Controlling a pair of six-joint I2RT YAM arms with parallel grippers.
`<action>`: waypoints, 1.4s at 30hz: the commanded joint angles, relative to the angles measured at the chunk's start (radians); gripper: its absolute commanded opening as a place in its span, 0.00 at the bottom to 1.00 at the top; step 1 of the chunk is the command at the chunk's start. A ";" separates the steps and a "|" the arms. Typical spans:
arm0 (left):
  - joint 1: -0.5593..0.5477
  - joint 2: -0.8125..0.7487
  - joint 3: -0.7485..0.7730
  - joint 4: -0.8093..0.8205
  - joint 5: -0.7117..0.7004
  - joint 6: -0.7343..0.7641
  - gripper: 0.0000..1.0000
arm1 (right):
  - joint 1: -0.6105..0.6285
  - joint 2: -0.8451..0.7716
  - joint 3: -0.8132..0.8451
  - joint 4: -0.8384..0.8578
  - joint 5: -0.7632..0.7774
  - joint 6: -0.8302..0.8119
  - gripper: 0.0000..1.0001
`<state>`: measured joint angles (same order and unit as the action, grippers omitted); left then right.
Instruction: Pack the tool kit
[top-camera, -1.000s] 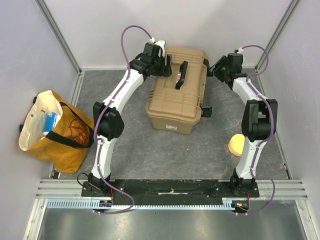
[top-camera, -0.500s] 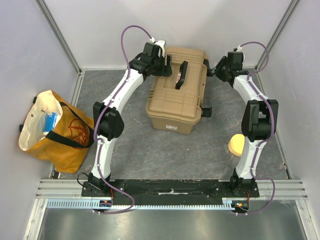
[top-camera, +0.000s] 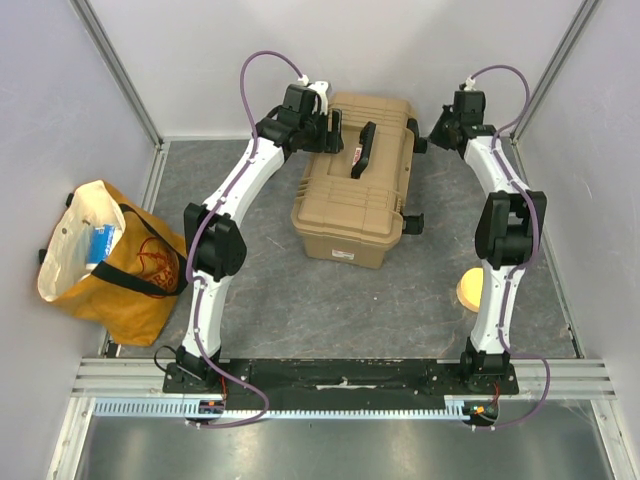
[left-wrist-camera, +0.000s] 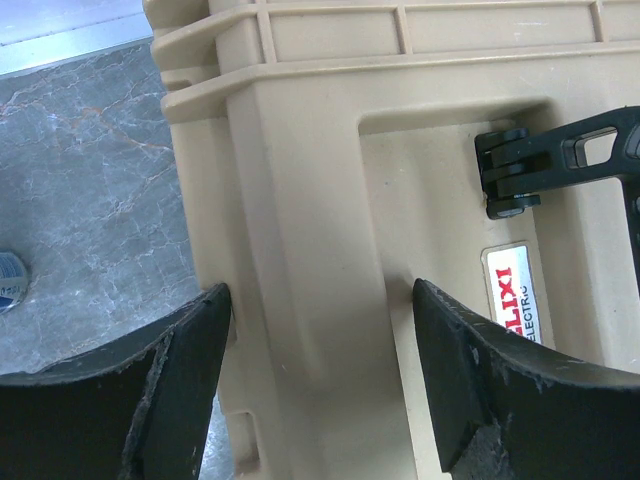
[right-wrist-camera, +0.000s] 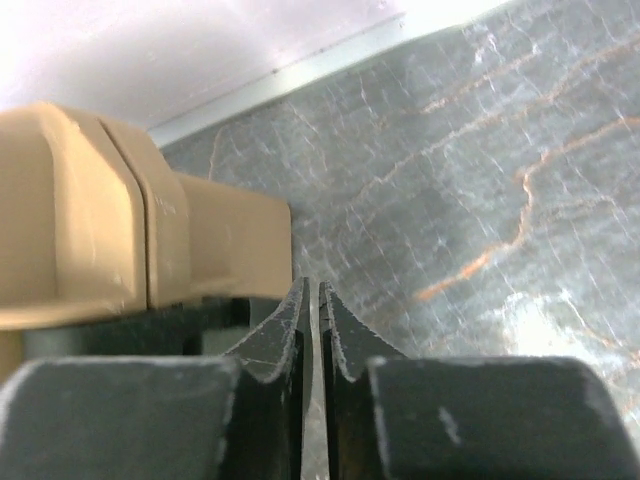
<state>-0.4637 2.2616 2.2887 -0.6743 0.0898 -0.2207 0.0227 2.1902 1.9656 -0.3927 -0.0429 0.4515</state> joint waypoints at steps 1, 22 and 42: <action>-0.027 0.150 -0.127 -0.280 0.085 0.044 0.77 | 0.028 0.110 0.136 -0.072 -0.064 -0.082 0.10; -0.033 0.194 -0.109 -0.281 0.169 0.011 0.76 | 0.102 0.132 -0.054 -0.026 -0.121 -0.079 0.00; -0.030 0.208 -0.087 -0.261 0.284 0.029 0.75 | 0.146 0.074 -0.241 0.423 -0.420 0.228 0.00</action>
<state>-0.4431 2.2807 2.2982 -0.6853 0.1745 -0.1802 0.0677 2.2887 1.7580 -0.0818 -0.2501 0.5518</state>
